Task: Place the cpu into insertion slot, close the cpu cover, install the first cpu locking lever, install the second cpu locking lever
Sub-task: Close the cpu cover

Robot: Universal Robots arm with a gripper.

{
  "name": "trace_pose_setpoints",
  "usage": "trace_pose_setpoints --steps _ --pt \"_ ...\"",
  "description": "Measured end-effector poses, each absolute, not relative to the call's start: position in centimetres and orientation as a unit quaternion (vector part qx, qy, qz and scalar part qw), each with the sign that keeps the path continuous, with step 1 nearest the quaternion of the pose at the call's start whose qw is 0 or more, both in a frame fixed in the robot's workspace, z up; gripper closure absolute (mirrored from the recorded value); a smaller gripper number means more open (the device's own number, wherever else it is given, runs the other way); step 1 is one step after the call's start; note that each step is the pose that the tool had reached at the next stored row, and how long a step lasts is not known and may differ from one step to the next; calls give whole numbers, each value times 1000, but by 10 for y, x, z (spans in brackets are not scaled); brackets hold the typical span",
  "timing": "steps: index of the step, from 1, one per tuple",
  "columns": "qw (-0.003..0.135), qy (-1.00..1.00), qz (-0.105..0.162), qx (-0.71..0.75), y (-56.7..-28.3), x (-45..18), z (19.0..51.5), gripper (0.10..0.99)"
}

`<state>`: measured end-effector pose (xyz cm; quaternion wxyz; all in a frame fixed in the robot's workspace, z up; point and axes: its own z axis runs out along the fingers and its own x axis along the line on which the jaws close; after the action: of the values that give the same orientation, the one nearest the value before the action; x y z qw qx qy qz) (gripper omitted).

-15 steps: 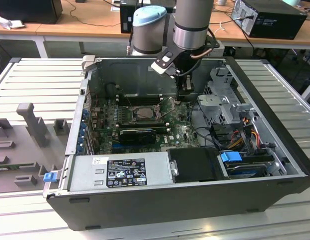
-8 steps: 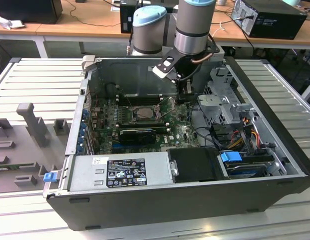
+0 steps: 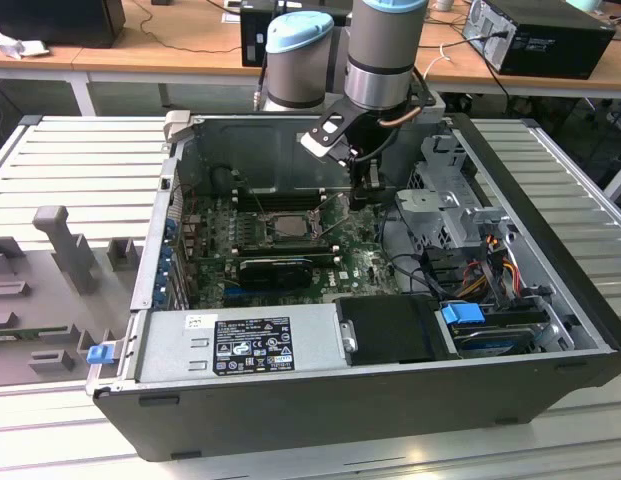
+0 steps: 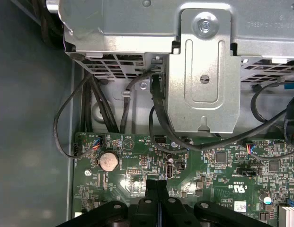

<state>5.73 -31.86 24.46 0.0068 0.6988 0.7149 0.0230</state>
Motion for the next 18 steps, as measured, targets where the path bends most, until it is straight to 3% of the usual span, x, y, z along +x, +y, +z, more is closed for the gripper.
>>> trace_pose_setpoints --steps 18 --pt "7 715 23 699 -319 51 245 980"
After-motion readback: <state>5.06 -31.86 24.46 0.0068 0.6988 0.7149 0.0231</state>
